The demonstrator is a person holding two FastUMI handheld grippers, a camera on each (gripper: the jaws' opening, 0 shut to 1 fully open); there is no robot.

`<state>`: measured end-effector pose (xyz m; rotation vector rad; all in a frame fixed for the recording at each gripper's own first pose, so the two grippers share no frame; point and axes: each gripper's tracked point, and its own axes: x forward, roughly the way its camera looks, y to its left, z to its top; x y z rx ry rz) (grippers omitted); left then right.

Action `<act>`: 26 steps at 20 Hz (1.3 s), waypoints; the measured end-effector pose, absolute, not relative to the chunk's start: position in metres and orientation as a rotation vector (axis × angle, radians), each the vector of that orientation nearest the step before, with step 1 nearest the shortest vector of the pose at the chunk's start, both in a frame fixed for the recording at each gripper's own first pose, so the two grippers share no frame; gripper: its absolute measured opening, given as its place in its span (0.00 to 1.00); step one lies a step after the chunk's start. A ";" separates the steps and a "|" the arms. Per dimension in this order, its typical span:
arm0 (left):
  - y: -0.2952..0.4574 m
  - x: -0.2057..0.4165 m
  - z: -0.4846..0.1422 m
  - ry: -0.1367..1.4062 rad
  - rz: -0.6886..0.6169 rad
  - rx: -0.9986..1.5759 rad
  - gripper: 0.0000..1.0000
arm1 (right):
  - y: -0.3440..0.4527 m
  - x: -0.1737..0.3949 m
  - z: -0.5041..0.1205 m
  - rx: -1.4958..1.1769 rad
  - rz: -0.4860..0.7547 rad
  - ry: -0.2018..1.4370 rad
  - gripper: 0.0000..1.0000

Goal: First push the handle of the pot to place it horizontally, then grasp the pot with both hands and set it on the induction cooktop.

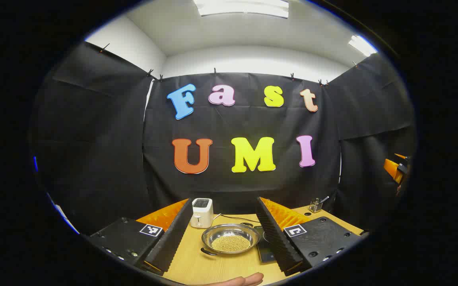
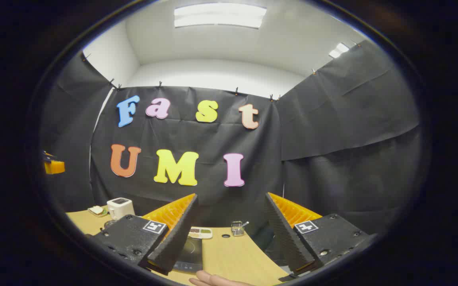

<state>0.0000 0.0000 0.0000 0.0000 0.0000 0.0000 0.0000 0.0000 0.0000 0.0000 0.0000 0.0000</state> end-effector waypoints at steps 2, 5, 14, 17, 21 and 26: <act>0.001 0.001 -0.004 0.011 0.001 0.006 0.95 | 0.000 0.001 -0.002 0.003 0.001 0.005 1.00; 0.000 0.003 -0.005 0.014 -0.001 -0.005 0.95 | 0.002 0.001 -0.003 0.005 0.004 0.006 1.00; -0.006 0.009 -0.014 0.002 -0.025 -0.011 0.95 | 0.008 0.005 -0.010 0.013 0.016 0.014 1.00; -0.004 0.018 -0.034 0.067 -0.024 -0.040 0.95 | 0.011 0.007 -0.014 0.010 0.025 0.015 1.00; -0.011 0.031 -0.062 0.166 -0.061 -0.065 0.91 | 0.015 0.008 -0.021 0.004 0.033 0.017 1.00; -0.014 0.048 -0.098 0.254 -0.086 -0.024 0.75 | 0.018 0.012 -0.028 -0.002 0.039 0.022 1.00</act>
